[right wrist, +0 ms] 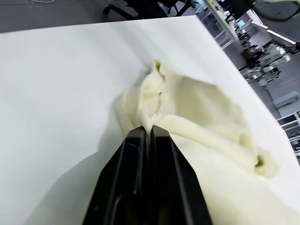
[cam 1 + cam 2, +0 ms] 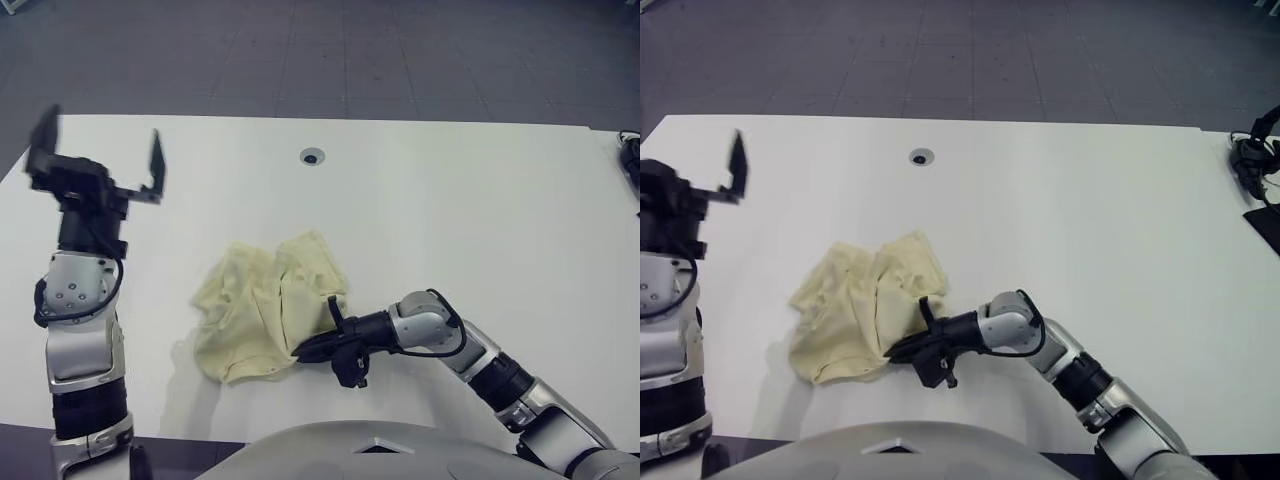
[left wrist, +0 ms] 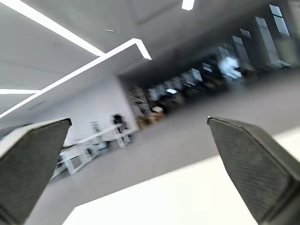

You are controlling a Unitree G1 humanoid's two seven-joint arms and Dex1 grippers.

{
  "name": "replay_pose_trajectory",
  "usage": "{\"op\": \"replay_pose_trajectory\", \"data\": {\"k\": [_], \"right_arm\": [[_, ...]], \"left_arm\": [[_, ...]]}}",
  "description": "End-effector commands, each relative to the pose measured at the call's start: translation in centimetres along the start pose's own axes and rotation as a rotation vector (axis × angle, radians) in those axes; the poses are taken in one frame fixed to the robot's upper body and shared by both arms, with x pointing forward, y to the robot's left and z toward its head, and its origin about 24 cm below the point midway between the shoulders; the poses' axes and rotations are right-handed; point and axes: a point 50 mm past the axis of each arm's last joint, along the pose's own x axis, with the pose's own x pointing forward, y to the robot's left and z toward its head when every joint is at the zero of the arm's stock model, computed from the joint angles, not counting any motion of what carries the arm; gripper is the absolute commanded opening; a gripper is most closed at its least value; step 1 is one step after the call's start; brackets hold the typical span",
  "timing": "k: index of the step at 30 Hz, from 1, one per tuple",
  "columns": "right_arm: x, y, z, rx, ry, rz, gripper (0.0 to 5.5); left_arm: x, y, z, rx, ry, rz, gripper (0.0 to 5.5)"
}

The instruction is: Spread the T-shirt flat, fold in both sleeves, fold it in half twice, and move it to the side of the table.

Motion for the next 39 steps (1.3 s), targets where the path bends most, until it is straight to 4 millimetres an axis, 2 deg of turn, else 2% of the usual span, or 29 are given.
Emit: {"op": "replay_pose_trajectory", "data": {"k": [1,4,8,13,17,23,25,31,39], "right_arm": [[-0.7,0.1,-0.5,-0.005,0.046,-0.041,0.0],[-1.0,0.0,-0.6,0.0,0.061,-0.079,0.0],[-1.3,0.3,-0.7,0.011,0.078,-0.111,0.0],[-2.0,0.1,-1.0,0.029,0.106,-0.164,0.0],[-2.1,-0.1,-0.9,0.036,0.114,-0.187,0.0],[-1.8,-0.1,-0.7,0.035,0.107,-0.188,0.0],[-1.7,-0.2,-0.6,0.033,0.103,-0.188,0.0],[-1.8,-0.2,-0.4,0.032,0.096,-0.185,0.0],[-1.9,-0.1,-0.3,0.039,0.088,-0.192,0.0]], "left_arm": [[-2.9,-2.4,-0.9,0.099,0.088,-0.488,5.4],[-5.3,-2.5,-1.0,0.11,0.173,-0.699,5.4],[-8.8,-3.7,0.2,0.071,0.23,-0.927,5.4],[-12.0,-3.0,1.4,0.024,0.296,-0.989,5.4],[-14.1,-3.5,2.0,-0.031,0.324,-1.053,5.4],[-15.0,-4.3,0.6,0.002,0.375,-1.081,5.4],[-15.2,-5.4,-0.2,0.018,0.387,-1.094,5.4],[-14.5,-7.9,-1.5,0.073,0.353,-1.001,4.39],[-13.7,-9.8,-1.3,0.056,0.276,-0.948,3.01]]}}
